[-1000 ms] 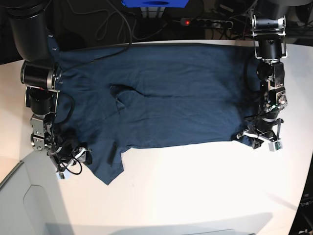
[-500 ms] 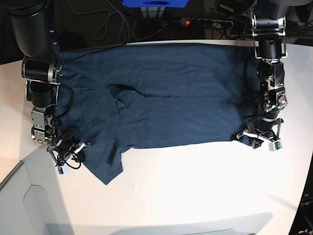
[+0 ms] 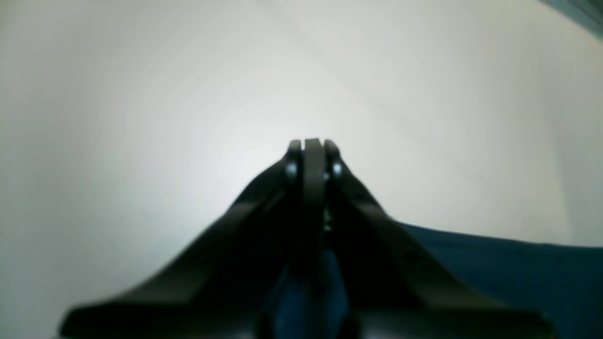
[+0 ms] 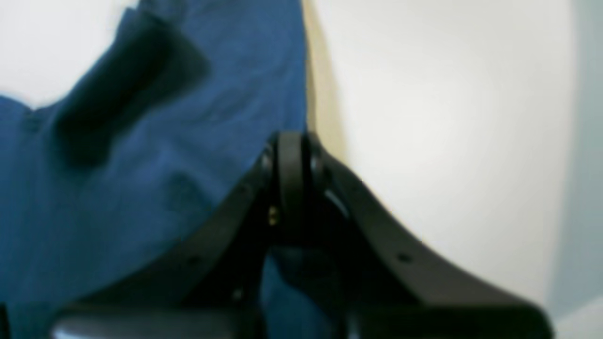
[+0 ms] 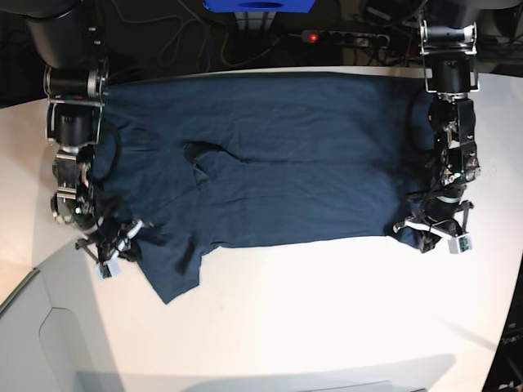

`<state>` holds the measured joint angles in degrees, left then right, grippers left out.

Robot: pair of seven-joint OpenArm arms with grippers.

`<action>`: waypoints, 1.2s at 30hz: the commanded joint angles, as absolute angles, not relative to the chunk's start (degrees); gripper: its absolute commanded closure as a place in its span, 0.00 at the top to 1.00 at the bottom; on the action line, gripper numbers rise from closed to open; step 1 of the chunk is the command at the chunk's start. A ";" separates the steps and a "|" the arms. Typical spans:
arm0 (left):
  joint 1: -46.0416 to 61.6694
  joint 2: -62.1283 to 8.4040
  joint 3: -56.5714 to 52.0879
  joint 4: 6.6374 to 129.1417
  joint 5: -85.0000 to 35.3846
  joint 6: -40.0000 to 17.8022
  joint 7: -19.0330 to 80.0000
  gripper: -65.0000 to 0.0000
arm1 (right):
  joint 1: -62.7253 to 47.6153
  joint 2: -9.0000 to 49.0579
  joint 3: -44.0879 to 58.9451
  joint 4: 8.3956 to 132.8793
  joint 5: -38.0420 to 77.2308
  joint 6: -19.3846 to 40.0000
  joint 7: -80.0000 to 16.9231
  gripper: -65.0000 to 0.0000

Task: Fold the T-shirt properly
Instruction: 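Move the right gripper to the hem corner and grasp both hem corners, then lift the hem and fold it over toward the shoulder edge with both grippers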

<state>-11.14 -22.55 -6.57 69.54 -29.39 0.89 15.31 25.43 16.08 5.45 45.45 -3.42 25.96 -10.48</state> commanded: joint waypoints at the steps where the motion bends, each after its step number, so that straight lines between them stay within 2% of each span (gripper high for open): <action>1: -11.38 -23.25 -6.99 71.52 -29.67 0.57 13.93 0.00 | 26.24 17.10 5.76 49.45 -2.42 25.80 -8.84 0.00; 11: -6.37 -23.16 -8.92 78.11 -29.76 0.48 13.67 0.00 | 15.78 16.92 15.78 69.93 -2.33 26.07 -16.75 0.00; 21: -0.04 -20.88 -14.90 86.46 -29.76 0.13 14.11 0.00 | 3.03 16.84 17.89 86.81 -2.33 26.07 -17.54 0.00; 29: 5.93 -19.91 -18.07 92.44 -29.85 0.04 13.93 0.00 | -3.65 15.52 19.82 93.49 -2.33 26.07 -17.19 0.00; 36: 9.89 -18.07 -22.64 96.75 -29.85 -0.04 14.02 0.00 | -5.67 14.99 20.79 94.02 -2.33 26.15 -17.10 0.00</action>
<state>10.13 -17.30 -22.20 95.42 -29.58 0.19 15.59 -5.98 14.28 20.40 92.82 -2.96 26.09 -18.44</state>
